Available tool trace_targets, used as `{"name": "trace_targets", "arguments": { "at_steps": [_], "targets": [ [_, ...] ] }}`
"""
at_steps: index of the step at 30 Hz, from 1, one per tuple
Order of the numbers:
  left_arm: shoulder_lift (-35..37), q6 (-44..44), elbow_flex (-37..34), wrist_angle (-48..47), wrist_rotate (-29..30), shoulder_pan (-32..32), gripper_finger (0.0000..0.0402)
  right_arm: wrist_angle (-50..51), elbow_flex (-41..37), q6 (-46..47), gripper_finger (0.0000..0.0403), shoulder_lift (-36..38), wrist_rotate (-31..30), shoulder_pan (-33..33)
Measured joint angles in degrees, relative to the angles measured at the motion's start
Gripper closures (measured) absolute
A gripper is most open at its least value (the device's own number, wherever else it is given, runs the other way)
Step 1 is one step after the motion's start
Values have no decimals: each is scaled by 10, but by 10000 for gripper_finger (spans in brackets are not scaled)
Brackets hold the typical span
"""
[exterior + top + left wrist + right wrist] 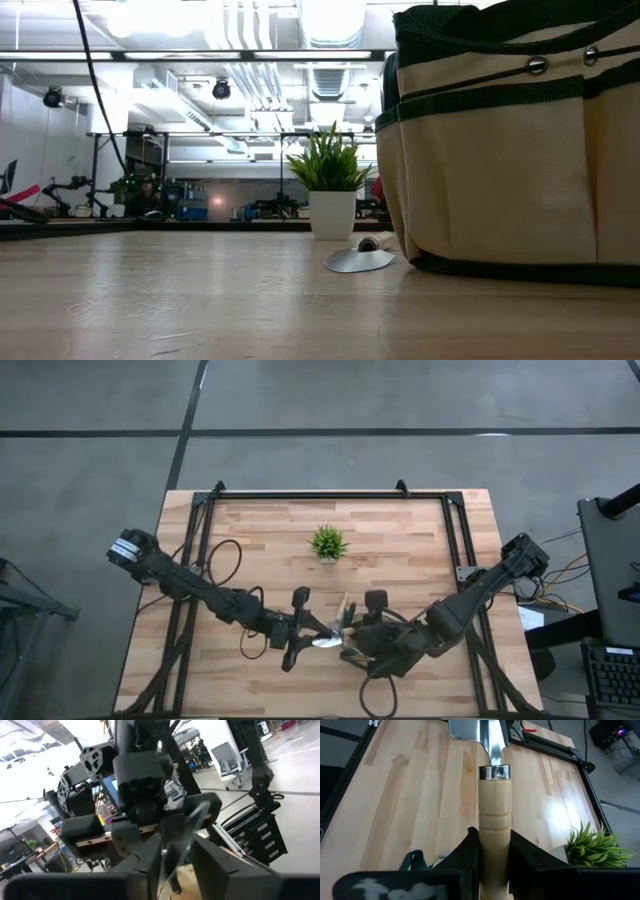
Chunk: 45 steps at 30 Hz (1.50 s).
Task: Pick & Place Garden tools in Gardening bag
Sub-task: Put the brown trowel into the green gardening bag
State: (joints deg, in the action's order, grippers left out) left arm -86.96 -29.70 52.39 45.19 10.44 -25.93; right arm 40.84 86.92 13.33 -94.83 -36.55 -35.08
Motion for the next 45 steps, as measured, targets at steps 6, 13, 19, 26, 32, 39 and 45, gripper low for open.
{"name": "trace_targets", "arguments": {
  "at_steps": [6,13,19,26,32,39,45],
  "targets": [
    [0,1,-1,0,-2,0,385,-12,-9,-1,348,-2,8,0],
    [3,30,-1,-3,21,0,397,-23,-25,1,296,-3,6,0],
    [37,63,-1,-71,42,-4,399,-20,-26,13,205,-3,3,0],
    [45,79,-2,-135,73,-7,400,-20,-26,-25,165,-3,3,-5],
    [46,116,-2,-177,129,-6,400,-40,-23,-47,166,-3,-24,-6],
    [46,120,-1,-180,150,-7,401,-160,-23,-134,183,-2,-26,-3],
    [46,120,-1,-180,151,-7,401,-204,-24,-148,197,-2,-26,16]
  ]
}}
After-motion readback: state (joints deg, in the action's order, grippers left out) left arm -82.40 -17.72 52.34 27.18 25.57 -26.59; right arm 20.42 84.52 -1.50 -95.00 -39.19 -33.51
